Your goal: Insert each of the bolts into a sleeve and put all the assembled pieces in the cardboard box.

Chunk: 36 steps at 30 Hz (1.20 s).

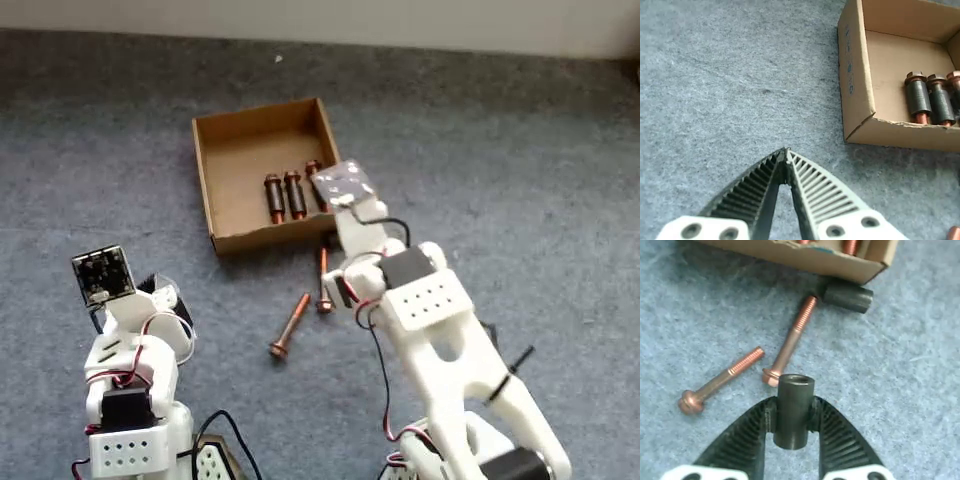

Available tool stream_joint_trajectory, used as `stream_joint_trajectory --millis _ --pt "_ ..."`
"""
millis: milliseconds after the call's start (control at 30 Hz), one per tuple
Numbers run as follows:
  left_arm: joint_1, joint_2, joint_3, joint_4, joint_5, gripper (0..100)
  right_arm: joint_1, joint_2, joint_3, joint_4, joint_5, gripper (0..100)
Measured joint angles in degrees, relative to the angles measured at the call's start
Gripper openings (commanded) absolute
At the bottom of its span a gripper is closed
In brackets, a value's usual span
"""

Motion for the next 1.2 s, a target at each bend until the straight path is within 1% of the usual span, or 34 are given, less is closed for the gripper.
stream_joint_trajectory --millis 133,233,367,533,667,833,967,1133,1200 --pt "0.0 0.0 0.0 0.0 -7.5 1 4.1 -5.9 9.1 -7.0 0.0 0.5" --pt "0.0 0.0 0.0 0.0 -11.7 1 6.6 -8.4 14.9 -13.2 0.0 0.5" --pt "0.0 0.0 0.0 0.0 -17.1 1 8.9 -9.1 21.2 -20.2 0.0 0.5" --pt "0.1 0.0 -1.3 0.4 -24.5 1 12.7 -9.1 25.7 -27.5 0.0 0.5" --pt "3.9 0.0 -6.4 5.6 -28.4 1 15.6 -9.1 27.3 -31.6 0.0 0.5" --pt "9.6 1.0 -15.8 12.7 -29.1 1 16.4 -9.1 27.4 -32.7 -0.3 0.5" --pt "13.7 10.1 -23.6 15.7 -29.1 1 16.5 -9.1 27.4 -32.8 -1.8 0.5" --pt "18.7 29.5 -33.5 16.1 -29.1 1 16.4 -9.1 27.4 -32.8 -2.1 0.5" --pt "20.9 37.2 -37.2 16.1 -29.1 4 17.1 -9.1 27.4 -32.8 -2.1 0.5"
